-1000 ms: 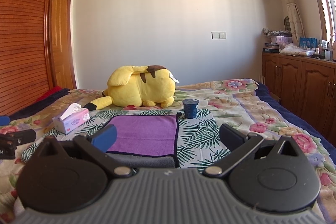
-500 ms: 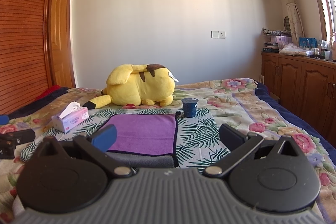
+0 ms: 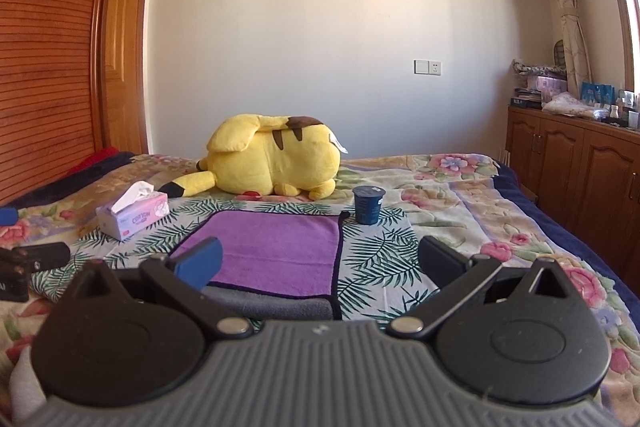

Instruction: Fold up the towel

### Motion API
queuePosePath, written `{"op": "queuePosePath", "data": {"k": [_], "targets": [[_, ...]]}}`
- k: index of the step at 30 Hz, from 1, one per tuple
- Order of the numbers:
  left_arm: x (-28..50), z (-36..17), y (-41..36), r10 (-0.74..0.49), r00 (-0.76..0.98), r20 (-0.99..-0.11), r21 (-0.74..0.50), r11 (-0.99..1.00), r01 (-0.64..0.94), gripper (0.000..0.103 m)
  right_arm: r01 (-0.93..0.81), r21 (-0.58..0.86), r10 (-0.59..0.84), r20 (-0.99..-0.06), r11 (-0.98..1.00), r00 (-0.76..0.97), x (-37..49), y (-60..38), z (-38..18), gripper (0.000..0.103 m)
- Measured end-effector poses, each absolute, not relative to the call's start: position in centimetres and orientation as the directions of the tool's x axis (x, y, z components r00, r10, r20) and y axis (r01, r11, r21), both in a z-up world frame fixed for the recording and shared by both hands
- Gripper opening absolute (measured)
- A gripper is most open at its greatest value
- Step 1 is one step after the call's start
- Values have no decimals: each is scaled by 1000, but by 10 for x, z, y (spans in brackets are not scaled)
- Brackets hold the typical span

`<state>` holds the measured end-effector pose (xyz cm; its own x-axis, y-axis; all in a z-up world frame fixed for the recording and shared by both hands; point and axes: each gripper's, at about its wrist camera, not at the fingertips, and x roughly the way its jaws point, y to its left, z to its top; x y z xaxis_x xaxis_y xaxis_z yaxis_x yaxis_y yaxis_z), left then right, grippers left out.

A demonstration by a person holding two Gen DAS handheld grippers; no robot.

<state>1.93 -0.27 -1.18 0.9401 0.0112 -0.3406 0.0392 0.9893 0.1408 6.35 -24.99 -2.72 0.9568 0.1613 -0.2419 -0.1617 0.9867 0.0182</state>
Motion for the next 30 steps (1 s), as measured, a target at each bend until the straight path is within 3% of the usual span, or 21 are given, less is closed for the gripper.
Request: {"op": "queuePosePath", "data": {"k": [20, 30], "targets": [[63, -14, -3, -1, 918, -396, 145, 987, 64, 87, -216, 17, 213, -277, 976, 937, 103, -245, -34, 103], [94, -25, 2, -10, 901, -434, 150, 985, 84, 87, -246, 32, 242, -343, 969, 907, 136, -245, -46, 103]]}}
